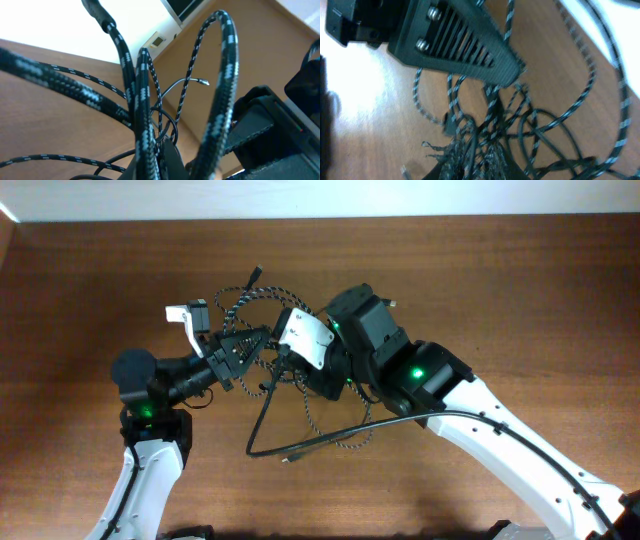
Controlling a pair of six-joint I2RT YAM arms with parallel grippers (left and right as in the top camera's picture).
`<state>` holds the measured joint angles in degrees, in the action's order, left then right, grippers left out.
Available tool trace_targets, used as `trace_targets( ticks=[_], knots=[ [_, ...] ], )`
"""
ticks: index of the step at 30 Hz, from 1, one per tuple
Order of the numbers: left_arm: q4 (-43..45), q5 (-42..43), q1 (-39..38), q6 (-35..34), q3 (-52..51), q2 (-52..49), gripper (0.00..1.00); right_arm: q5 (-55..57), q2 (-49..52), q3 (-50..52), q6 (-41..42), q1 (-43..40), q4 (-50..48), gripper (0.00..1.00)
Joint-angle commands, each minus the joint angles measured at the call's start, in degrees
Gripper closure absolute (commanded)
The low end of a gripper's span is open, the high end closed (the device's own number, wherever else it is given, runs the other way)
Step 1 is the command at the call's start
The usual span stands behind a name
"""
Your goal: Untangle cables
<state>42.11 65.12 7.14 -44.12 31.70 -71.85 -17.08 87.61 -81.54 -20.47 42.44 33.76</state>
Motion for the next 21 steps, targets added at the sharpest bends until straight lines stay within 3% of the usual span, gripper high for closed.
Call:
trace_targets(
  ticks=[1,4,6,7,8,10,14,21],
  knots=[
    [0.74,-0.68,-0.11,-13.68,0.70,0.37,1.00,7.04,0.31,-2.64,7.85,0.24,1.49,0.87],
    [-1.40,-1.62,-0.11,-17.64,0.70,0.37,1.00,7.30,0.31,-15.78,7.23,0.26,14.58,0.87],
    [-4.24,-2.14,-0.11,-18.21,0.70,0.37,1.00,7.72,0.31,-19.69,1.44,0.33,19.43,0.70],
    [-4.90,-2.14,-0.11,-18.23,0.70,0.37,1.00,9.64,0.81,-19.67,1.16,0.70,20.35,0.69],
    [-4.90,-2.12,-0.11,-19.17,0.70,0.37,1.00,11.67,2.56,-19.67,-0.39,2.08,20.46,0.79],
    [-4.90,-1.86,-0.11,-19.50,0.70,0.37,1.00,20.39,7.56,-19.67,-1.81,5.07,20.48,0.84],
    [-4.90,-1.51,-0.11,-19.47,0.70,0.37,1.00,22.40,12.55,-19.67,-1.84,6.36,19.06,0.74],
    [-4.90,-1.79,-0.11,-19.47,0.70,0.37,0.96,27.23,10.80,-19.85,-1.79,6.36,16.17,0.62]
  ],
)
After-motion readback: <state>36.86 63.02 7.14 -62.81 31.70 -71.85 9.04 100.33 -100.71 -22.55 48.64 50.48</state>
